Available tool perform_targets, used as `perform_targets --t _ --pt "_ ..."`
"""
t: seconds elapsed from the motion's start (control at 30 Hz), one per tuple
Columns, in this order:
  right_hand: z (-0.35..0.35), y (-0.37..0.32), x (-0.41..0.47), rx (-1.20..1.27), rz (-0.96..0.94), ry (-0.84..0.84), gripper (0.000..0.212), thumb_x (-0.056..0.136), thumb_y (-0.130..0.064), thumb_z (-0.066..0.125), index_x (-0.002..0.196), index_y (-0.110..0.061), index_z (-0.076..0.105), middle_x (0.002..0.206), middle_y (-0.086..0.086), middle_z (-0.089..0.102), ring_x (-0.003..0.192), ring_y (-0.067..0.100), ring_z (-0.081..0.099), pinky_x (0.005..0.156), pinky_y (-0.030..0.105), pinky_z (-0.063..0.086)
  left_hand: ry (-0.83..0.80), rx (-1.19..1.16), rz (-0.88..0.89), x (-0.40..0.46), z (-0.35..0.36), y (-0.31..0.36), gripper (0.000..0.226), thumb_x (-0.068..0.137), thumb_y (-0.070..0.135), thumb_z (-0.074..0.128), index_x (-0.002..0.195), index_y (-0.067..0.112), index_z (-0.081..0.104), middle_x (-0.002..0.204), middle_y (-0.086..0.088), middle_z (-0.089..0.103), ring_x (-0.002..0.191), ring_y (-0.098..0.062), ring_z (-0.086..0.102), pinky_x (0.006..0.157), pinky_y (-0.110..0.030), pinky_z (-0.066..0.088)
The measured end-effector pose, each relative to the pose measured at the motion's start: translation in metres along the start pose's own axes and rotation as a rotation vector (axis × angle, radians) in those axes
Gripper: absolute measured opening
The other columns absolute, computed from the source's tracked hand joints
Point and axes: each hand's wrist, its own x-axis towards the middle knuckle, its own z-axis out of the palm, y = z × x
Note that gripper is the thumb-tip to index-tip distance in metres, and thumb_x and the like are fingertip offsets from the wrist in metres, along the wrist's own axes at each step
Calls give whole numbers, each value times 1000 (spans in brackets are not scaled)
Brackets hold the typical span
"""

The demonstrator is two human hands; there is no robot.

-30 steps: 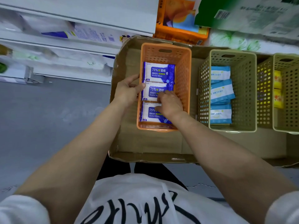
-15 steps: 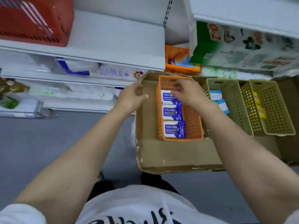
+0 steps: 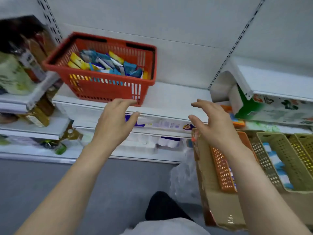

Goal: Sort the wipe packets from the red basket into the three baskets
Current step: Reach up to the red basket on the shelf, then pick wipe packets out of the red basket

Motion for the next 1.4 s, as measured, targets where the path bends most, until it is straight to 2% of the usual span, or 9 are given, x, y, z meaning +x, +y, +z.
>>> perform_targets --t 0.3,0.43,0.6,0.83,1.0,1.07,1.17,1.27,1.4 --pt "71 -49 139 76 -41 19 38 93 -37 63 129 -25 61 140 -2 55 132 16 47 104 25 32 50 40 -31 109 -14 -79 38 93 32 63 128 19 62 126 -2 60 121 -23 51 101 -33 38" --pt "98 -62 222 96 -47 -48 39 92 -31 64 129 -22 60 136 -1 58 127 19 49 95 16 28 35 60 -54 182 -17 -118 38 92 29 64 128 16 64 127 -6 62 123 -26 51 104 -35 37" --pt "142 -71 313 39 -81 -199 40 92 -35 64 129 -20 59 128 1 62 121 23 54 97 32 41 -33 88 -141 245 -14 -160 41 94 35 64 130 17 61 127 -5 61 122 -25 51 101 -35 38" --pt "221 -112 397 -69 -87 -484 47 86 -49 68 124 -22 61 121 4 65 108 26 60 85 40 52 -156 73 -230 299 -11 -199 51 92 41 65 136 16 56 134 -8 58 128 -26 48 104 -37 36" --pt "260 -121 422 -144 15 -530 29 86 -42 69 105 -20 70 91 4 70 82 25 64 60 34 48 -251 42 -178 337 -5 -217 56 91 47 63 139 21 52 138 -5 56 129 -25 48 103 -38 39" --pt "262 -112 427 -45 113 -468 23 87 -36 67 102 -20 73 87 5 72 81 26 67 61 35 50 -265 8 -178 346 -8 -222 56 91 48 63 140 22 52 138 -5 55 129 -25 49 103 -40 41" --pt "236 -106 429 414 296 -372 19 90 -27 68 105 -17 73 94 5 75 86 24 72 78 43 59 -215 -70 -160 360 -15 -231 58 90 47 64 141 22 51 140 -5 54 132 -23 48 102 -33 39" --pt "211 -111 422 782 357 -444 12 92 -22 69 102 -16 71 94 5 77 86 23 73 83 43 57 -178 -180 -158 372 -21 -231 61 90 45 66 144 24 47 145 0 52 134 -16 46 96 -22 35" --pt "213 -114 419 688 325 -301 15 88 -25 73 101 -17 71 95 2 76 81 17 72 79 42 59 -248 -405 -156 386 -13 -226 60 87 42 70 140 21 50 136 1 59 125 -13 56 102 -31 47"
